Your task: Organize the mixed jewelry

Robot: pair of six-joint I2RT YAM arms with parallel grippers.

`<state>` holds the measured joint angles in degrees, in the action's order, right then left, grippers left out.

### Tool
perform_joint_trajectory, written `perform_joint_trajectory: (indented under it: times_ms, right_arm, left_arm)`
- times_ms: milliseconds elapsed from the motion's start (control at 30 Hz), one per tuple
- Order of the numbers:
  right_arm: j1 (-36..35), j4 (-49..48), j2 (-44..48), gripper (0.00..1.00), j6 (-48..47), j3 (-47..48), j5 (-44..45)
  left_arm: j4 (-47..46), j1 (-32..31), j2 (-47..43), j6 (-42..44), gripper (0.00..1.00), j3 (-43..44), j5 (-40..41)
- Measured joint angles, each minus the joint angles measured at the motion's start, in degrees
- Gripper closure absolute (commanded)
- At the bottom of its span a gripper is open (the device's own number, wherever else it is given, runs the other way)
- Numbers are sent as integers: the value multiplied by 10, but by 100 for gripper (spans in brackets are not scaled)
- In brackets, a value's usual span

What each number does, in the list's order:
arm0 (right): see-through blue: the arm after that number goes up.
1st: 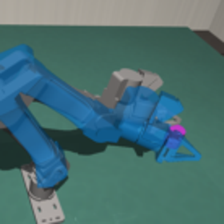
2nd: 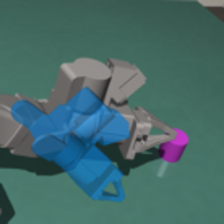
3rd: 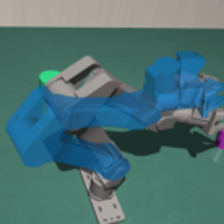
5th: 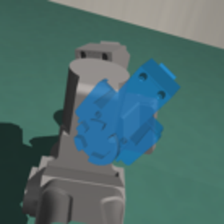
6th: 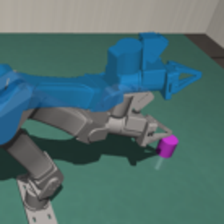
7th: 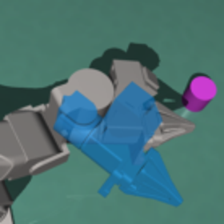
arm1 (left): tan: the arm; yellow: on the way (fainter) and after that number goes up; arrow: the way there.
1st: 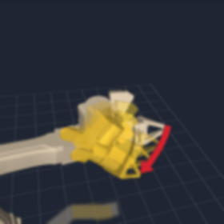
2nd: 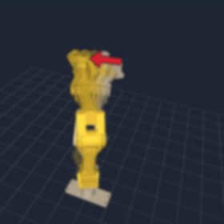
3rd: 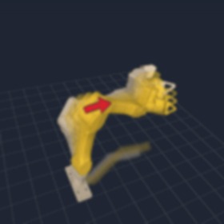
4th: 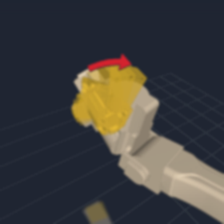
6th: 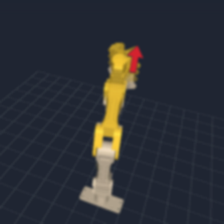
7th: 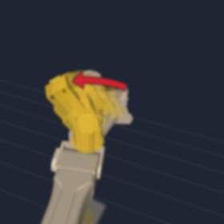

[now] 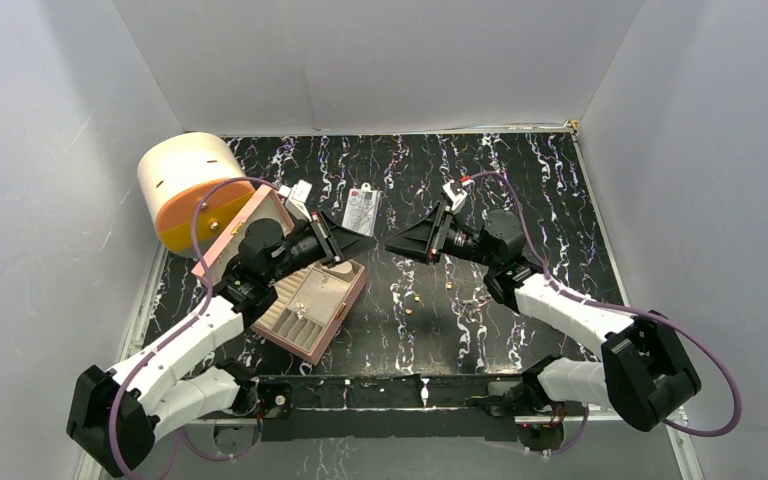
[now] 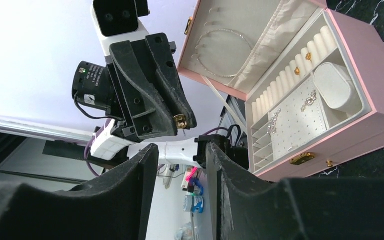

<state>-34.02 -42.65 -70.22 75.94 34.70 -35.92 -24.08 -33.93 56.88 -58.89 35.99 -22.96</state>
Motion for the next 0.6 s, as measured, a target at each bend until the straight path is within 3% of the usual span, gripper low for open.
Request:
perform_joint_trajectory:
  times_ms: [233, 600]
  right_arm:
    - [0, 70, 31, 47, -32, 0, 38]
    - [0, 281, 42, 48, -136, 0, 109]
  left_arm:
    - [134, 0, -18, 64, 91, 50, 41]
    - [472, 0, -54, 183, 89, 184, 171]
